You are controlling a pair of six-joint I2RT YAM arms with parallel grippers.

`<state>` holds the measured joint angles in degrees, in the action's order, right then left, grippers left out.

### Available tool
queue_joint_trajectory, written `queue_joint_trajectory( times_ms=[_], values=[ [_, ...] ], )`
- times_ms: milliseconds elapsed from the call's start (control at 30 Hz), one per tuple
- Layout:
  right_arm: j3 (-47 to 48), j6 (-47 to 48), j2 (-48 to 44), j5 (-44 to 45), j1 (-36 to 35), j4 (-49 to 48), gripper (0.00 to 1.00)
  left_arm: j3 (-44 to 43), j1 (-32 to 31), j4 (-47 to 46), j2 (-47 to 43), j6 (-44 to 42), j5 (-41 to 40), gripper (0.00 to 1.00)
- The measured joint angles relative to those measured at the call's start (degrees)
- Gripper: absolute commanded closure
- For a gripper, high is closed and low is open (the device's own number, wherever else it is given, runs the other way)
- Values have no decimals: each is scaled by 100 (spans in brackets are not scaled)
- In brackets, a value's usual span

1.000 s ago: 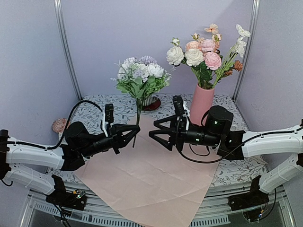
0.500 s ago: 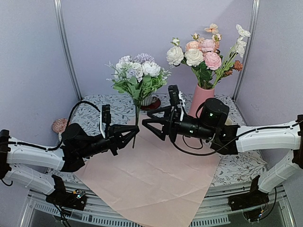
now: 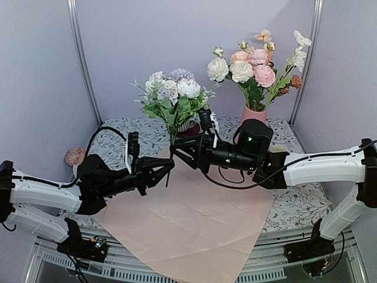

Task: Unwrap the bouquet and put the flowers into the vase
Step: Pass from the left arm to the right

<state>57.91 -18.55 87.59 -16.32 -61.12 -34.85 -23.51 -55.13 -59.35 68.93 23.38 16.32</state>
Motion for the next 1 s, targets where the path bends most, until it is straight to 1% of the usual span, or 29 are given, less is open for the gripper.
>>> queue_joint_trajectory(
  times_ms=[233,333,433,633,733,767,800,900,933,967,1000],
  values=[
    [85,-31,2,-103,0,87,69,0,0,-59,138,0,142,100],
    [96,-35,13,-157,0,98,72,0,0,-81,210,2,186,100],
    [107,-52,63,-205,0,98,82,0,0,-79,245,2,234,100],
    [140,-96,98,-236,0,111,96,0,0,-90,247,0,240,100],
    [140,-96,96,-227,0,114,97,0,0,-90,247,0,240,98],
    [140,-101,96,-223,0,118,97,0,0,-87,247,0,234,92],
    [136,-94,87,-219,0,125,97,0,0,-85,247,0,229,80],
    [61,-90,9,-153,-2,188,97,0,-11,-90,247,-31,219,39],
    [22,-74,-57,-90,-11,273,97,0,-17,-94,247,-39,199,30],
    [-9,-50,-122,9,-13,380,97,0,-22,-90,247,-31,164,23],
    [-35,-7,-208,144,-13,511,97,0,-26,-90,245,-22,116,19]
  ],
)
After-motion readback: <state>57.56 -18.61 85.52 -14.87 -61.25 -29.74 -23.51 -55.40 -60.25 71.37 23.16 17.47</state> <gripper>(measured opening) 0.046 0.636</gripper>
